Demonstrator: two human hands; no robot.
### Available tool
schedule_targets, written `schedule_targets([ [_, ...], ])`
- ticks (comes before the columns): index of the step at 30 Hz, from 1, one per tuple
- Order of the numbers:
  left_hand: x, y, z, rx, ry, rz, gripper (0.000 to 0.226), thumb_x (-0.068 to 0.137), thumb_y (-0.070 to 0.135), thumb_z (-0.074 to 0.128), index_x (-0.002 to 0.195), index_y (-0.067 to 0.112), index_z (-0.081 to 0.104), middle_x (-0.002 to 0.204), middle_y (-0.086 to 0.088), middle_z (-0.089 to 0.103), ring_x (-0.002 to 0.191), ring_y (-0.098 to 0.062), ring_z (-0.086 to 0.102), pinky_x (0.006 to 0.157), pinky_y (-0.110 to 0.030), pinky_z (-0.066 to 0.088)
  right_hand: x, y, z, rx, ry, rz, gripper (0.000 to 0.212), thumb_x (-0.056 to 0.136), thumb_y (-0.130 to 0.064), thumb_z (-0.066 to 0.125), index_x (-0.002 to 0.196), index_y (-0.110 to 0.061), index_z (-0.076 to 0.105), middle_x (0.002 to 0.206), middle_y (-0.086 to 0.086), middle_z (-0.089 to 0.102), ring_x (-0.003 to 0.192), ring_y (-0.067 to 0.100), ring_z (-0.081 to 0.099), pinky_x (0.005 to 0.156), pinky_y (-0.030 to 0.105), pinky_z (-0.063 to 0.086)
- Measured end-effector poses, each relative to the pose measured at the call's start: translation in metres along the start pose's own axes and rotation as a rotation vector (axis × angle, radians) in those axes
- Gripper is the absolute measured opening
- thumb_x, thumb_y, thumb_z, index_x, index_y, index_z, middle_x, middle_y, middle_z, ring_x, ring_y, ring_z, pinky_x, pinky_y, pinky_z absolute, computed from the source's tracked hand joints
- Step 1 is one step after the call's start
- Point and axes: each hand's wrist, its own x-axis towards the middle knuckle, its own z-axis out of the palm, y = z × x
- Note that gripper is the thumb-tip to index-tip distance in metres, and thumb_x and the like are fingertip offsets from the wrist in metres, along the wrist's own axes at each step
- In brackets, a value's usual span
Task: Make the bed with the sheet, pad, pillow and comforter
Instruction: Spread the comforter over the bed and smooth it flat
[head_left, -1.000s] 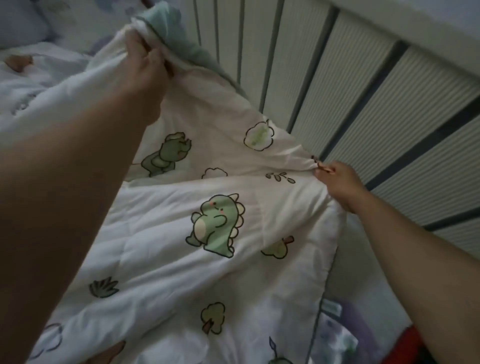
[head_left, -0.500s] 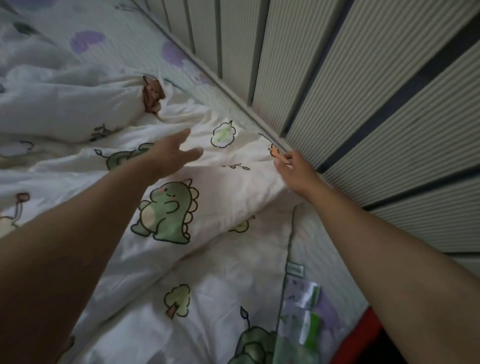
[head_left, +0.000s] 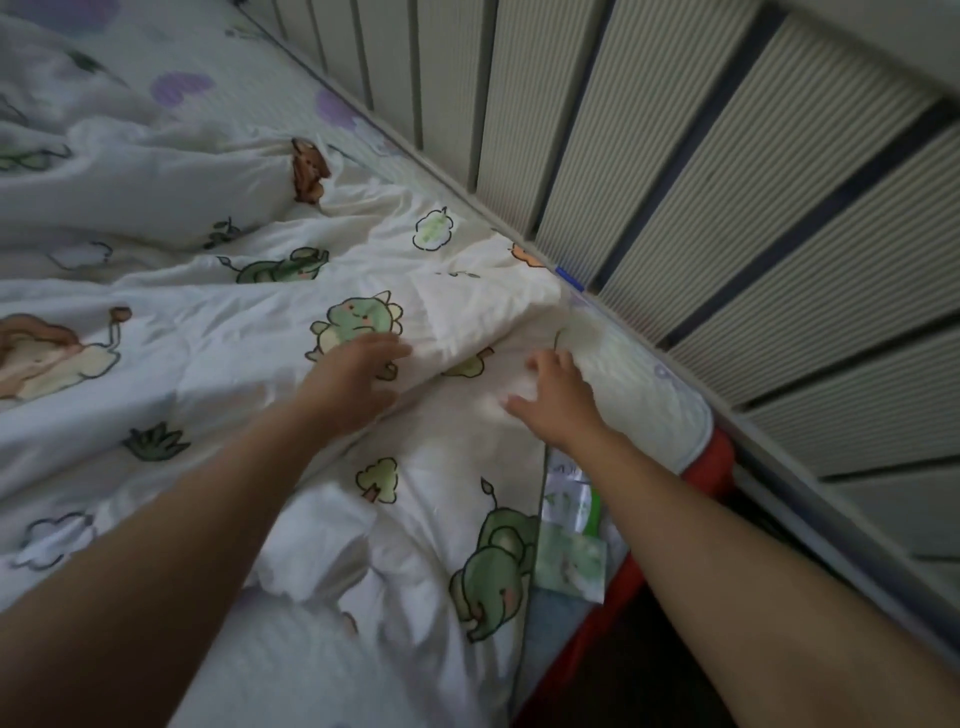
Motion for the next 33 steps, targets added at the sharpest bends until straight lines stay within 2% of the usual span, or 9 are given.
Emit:
schedule_targets([
  [4,-0.068,-0.025,0.014,0.155,-0.035,0.059,0.047,0.077,-0.001,0.065,0.122,0.013,0.064,0.128,-0.008,0.056,0.124,-0.029,0.048,0.102,-0.032,0.038,-0.069,-0.001,0.04,0.053,-0.179,0.128,0.078,0.077,-0.055,0.068,0.135,-0.016,0.033,0.138,0.016,0.036,0.125,0.035,0.041,0.1,0.043,0.041],
  [7,-0.104,-0.041,0.024,0.242,-0.15,-0.033,0.056,0.075,-0.003,0.058,0.126,0.02,0.06,0.13,-0.003,0.054,0.122,-0.025,0.048,0.099,-0.033,0.042,-0.103,-0.002,0.066,0.089,-0.268,0.263,0.098,0.069,-0.064,0.07,0.145,-0.028,0.019,0.148,0.017,0.021,0.135,0.039,0.029,0.105,0.049,0.036],
  [11,-0.133,-0.062,0.043,0.434,-0.334,-0.115,0.078,0.075,0.011,0.063,0.145,0.029,0.032,0.145,-0.003,0.034,0.133,-0.026,0.035,0.106,-0.037,0.037,-0.129,-0.01,0.091,0.105,-0.303,0.278,0.106,0.068,-0.065,0.071,0.148,-0.041,0.006,0.154,0.021,0.008,0.14,0.041,0.018,0.109,0.055,0.031],
  [13,-0.134,-0.067,0.05,0.491,-0.325,-0.141,0.074,0.079,0.021,0.066,0.144,0.031,0.033,0.152,-0.002,0.022,0.139,-0.027,0.025,0.112,-0.042,0.029,-0.129,-0.017,0.099,0.097,-0.271,0.264,0.107,0.069,-0.06,0.073,0.148,-0.043,0.002,0.151,0.02,0.012,0.139,0.04,0.021,0.107,0.054,0.031],
  [15,-0.132,-0.069,0.057,0.535,-0.313,-0.169,0.059,0.084,0.027,0.063,0.139,0.032,0.041,0.153,0.002,0.023,0.139,-0.025,0.026,0.113,-0.039,0.025,-0.124,-0.017,0.108,0.039,-0.225,0.224,0.104,0.076,-0.046,0.074,0.148,-0.042,-0.001,0.144,0.02,0.027,0.131,0.039,0.035,0.103,0.048,0.037],
  [19,-0.128,-0.051,0.073,0.291,-0.32,-0.191,0.047,0.085,0.036,0.065,0.13,0.025,0.054,0.129,-0.003,0.058,0.118,-0.024,0.054,0.096,-0.028,0.04,-0.115,-0.004,0.11,0.06,-0.188,0.079,0.075,0.089,-0.018,0.055,0.146,-0.043,0.015,0.127,0.014,0.053,0.114,0.035,0.055,0.092,0.041,0.048],
  [22,-0.117,-0.002,0.089,0.113,-0.379,-0.165,0.051,0.085,0.027,0.064,0.134,0.02,0.05,0.134,-0.008,0.055,0.123,-0.026,0.051,0.098,-0.03,0.038,-0.102,0.026,0.073,-0.044,-0.135,0.055,0.052,0.096,-0.023,0.04,0.142,-0.044,0.028,0.129,0.011,0.05,0.115,0.035,0.054,0.093,0.042,0.047],
  [28,-0.062,0.112,0.135,0.054,-0.386,0.012,0.051,0.09,0.029,0.059,0.138,0.023,0.043,0.139,-0.007,0.05,0.126,-0.028,0.046,0.097,-0.03,0.036,-0.073,0.1,-0.053,-0.333,0.068,0.096,0.047,0.099,-0.017,0.036,0.145,-0.027,0.036,0.143,0.018,0.036,0.126,0.037,0.043,0.103,0.042,0.037],
  [33,-0.026,0.196,0.172,-0.111,-0.355,0.088,0.041,0.089,0.019,0.058,0.129,0.017,0.05,0.13,-0.01,0.056,0.12,-0.029,0.05,0.091,-0.032,0.038,-0.049,0.168,-0.101,-0.403,0.143,0.18,0.041,0.098,-0.014,0.04,0.14,-0.019,0.042,0.134,0.02,0.041,0.12,0.04,0.047,0.099,0.046,0.042],
])
